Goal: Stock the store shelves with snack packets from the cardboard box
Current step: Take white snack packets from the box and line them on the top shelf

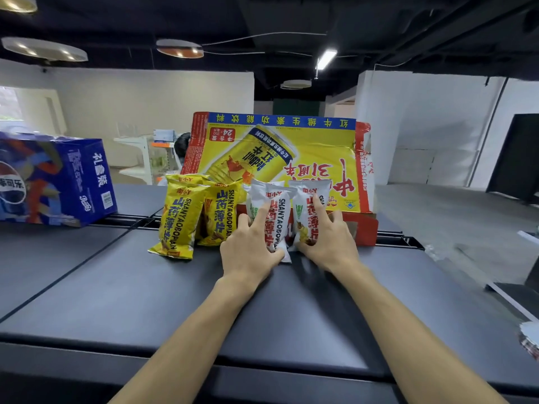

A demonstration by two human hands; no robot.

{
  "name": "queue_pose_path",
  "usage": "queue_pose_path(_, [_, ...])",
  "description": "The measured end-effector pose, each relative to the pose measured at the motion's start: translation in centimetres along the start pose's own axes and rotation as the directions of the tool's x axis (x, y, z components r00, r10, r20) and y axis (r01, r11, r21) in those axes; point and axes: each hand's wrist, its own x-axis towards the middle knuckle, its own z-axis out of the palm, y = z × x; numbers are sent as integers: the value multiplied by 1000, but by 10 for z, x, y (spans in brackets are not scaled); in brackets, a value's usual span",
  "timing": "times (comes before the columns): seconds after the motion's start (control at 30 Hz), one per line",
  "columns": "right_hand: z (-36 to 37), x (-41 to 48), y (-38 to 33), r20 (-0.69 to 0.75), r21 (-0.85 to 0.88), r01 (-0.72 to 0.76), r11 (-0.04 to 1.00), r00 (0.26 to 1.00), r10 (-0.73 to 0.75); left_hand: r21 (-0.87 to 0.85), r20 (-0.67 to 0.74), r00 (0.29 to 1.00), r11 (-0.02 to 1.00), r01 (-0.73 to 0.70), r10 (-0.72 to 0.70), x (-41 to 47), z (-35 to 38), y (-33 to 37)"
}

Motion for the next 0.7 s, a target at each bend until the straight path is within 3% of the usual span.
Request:
queue_pose_path(0.33, [5,4,-3,-63,24,35,999,997,-34,52,-111,994,999,17,-11,4,1,-4])
queue_pose_path(0.7, [11,1,-3,-9,11,-37,999,999,37,107,-8,1000,994,0,0,4,7,-7])
